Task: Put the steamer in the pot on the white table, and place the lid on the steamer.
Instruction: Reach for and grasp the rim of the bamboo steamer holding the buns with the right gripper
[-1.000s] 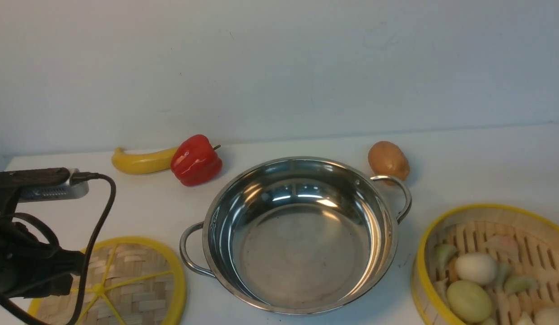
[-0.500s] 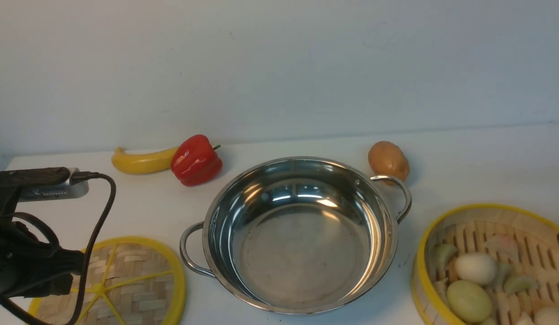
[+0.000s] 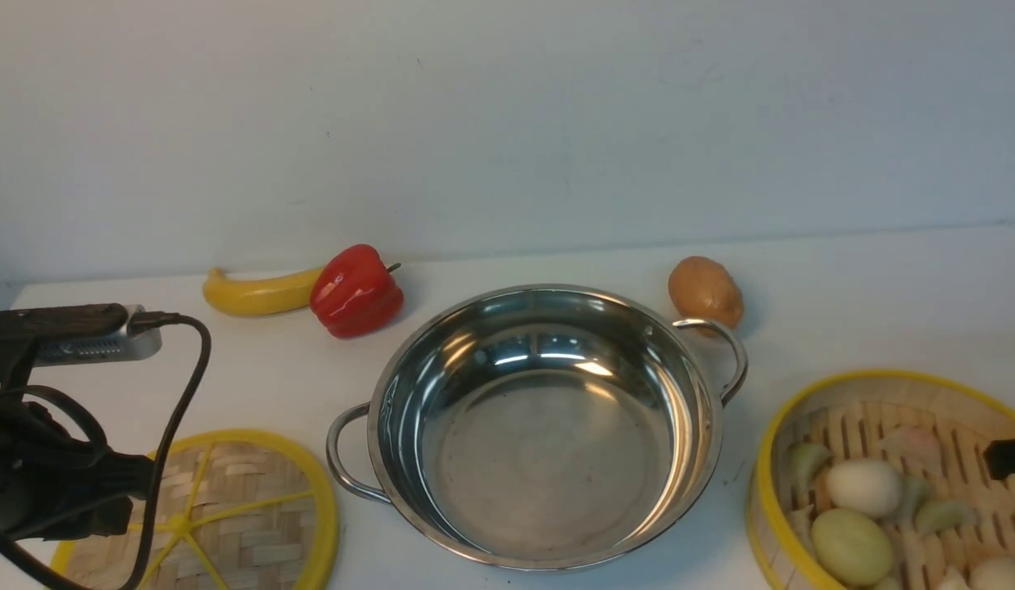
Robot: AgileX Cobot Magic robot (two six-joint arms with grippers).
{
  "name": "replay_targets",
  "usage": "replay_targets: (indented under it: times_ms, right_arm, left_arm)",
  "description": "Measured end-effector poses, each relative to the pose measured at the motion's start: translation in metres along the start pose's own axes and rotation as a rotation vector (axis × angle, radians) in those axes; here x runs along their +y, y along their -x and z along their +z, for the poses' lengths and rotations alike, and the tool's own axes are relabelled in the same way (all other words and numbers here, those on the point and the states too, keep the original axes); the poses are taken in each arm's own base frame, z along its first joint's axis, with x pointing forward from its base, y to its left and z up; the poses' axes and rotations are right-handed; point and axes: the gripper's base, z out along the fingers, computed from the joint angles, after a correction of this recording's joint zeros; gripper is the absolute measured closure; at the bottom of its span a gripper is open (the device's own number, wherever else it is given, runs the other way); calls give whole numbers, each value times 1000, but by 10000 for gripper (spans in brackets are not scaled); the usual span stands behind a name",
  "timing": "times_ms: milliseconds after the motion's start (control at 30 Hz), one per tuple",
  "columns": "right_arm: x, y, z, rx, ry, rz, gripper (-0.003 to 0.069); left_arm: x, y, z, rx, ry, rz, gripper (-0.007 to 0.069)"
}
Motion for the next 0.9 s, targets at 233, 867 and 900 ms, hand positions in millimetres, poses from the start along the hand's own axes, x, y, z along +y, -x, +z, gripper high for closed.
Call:
replay_targets:
  times_ms: [233,867,900]
  right_arm:
    - [-2,-1,-1,17,-21,-12,608]
    - [-38,-16,-28,79,-72,93,608]
    - [-44,-15,-37,59,-75,115,606]
  left_arm:
    - [0,0,0,0,0,0,384]
    - [0,0,0,0,0,2,384]
    - [0,0,0,0,0,2,384]
